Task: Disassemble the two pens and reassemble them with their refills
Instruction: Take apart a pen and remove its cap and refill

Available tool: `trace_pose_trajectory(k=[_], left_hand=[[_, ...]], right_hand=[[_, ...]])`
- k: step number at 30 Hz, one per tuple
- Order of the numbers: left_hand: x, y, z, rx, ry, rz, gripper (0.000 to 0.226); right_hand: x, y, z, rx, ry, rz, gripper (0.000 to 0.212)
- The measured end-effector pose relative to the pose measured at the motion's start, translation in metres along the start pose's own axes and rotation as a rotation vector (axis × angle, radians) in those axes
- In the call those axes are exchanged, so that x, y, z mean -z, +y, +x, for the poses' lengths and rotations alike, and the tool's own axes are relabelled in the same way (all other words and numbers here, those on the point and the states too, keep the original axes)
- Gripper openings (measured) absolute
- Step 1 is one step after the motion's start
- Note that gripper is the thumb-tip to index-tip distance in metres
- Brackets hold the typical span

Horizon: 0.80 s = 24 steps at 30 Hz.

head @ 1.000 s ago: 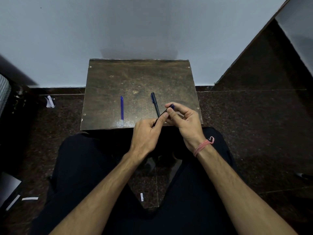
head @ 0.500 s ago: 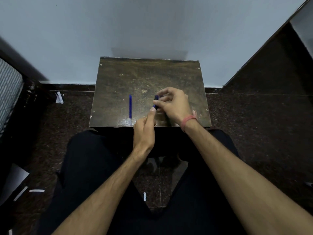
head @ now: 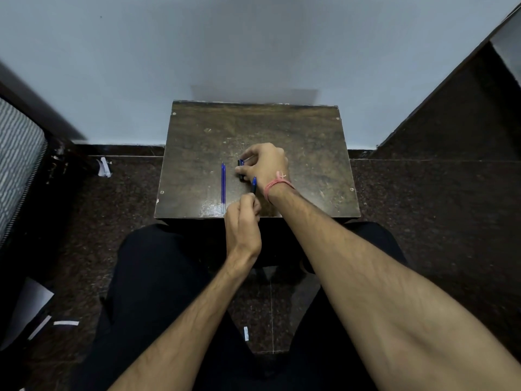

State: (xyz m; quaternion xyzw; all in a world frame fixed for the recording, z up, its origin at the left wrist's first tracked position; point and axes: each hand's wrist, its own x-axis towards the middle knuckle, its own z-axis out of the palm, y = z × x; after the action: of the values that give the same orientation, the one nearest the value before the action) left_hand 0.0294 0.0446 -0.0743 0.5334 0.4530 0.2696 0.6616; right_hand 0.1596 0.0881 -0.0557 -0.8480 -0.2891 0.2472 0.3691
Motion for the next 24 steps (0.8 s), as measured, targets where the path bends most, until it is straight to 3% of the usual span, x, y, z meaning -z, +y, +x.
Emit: trace_pose_trajectory(k=[8, 13, 16, 18, 24], left_hand=[[0.0, -0.006, 0.003, 0.002, 0.009, -0.007, 0.036], [-0.002, -0.006, 0.002, 0.006, -0.011, -0.01, 0.037], [-0.003, -0.006, 0.002, -0.013, -0.084, 0.061, 0.038], [-0.004, -0.008, -0.002, -0.061, -0.169, 0.121, 0.039], [-0.011, -0.016, -0.015, -0.085, -0.396, 0.176, 0.038]], right_hand=[[0.007, 0.009, -0.007, 0.043, 0.105, -0.021, 0.017], [0.037, 0.023, -0.042, -0.035, 0.156, 0.27, 0.032], [0.051, 0.039, -0.081, -0.11, 0.009, 0.503, 0.03], [0.054, 0.051, -0.103, -0.118, -0.058, 0.637, 0.015], [0.064, 0.072, -0.114, -0.168, -0.004, 0.837, 0.007]])
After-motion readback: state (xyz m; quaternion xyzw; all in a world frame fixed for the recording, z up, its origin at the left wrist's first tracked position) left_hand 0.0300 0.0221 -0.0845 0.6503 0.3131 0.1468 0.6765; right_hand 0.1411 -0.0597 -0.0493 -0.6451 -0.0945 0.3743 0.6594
